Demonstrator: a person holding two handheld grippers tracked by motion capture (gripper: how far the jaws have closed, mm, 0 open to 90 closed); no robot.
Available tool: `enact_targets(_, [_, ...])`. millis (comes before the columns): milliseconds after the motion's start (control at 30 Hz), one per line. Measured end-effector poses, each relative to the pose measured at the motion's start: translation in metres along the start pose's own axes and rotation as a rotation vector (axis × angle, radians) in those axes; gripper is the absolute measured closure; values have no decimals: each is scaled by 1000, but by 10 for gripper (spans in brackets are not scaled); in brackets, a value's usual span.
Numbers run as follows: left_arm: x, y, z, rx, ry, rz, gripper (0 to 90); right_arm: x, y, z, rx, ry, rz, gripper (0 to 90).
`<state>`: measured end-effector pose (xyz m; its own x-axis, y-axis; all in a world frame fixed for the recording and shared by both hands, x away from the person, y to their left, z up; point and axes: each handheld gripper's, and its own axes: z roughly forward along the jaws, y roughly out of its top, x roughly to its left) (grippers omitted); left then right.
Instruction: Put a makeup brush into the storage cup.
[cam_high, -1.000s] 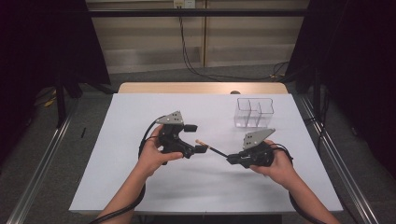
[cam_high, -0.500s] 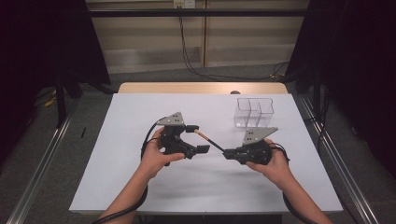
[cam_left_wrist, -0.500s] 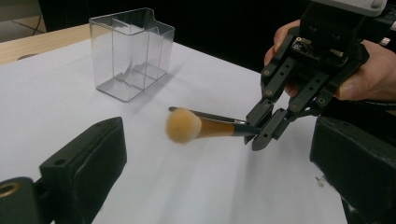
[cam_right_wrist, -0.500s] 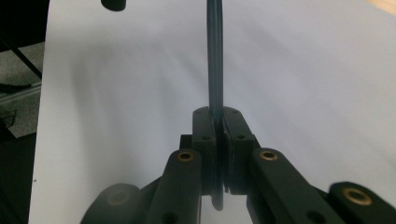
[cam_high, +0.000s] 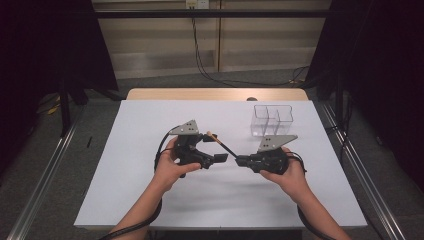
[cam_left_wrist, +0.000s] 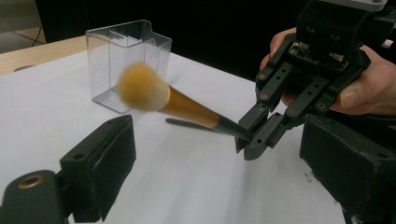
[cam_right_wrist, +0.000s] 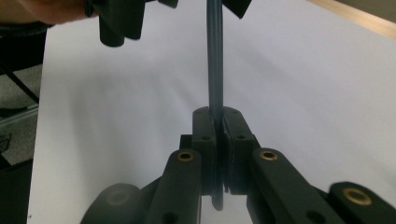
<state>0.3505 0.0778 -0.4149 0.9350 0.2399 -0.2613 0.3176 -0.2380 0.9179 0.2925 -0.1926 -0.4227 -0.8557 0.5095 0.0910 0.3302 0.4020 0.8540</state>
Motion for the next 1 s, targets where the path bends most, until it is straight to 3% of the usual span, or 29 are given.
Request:
enact_targets(367, [1,0,-3,-60,-1,-11,274,4,6,5,-35,-13,6,853])
enact_targets(567, [0,-4,-1,-57,-19,-32,538,5,9,8,-46,-17,12,853])
enact_targets(700, [0,-6,-1,-85,-38,-39,677,7,10,9,-58,-22,21,853])
enact_targets(1000, [1,-8,1,-127,-73,-91,779,9,12,14,-35,-34,24,848])
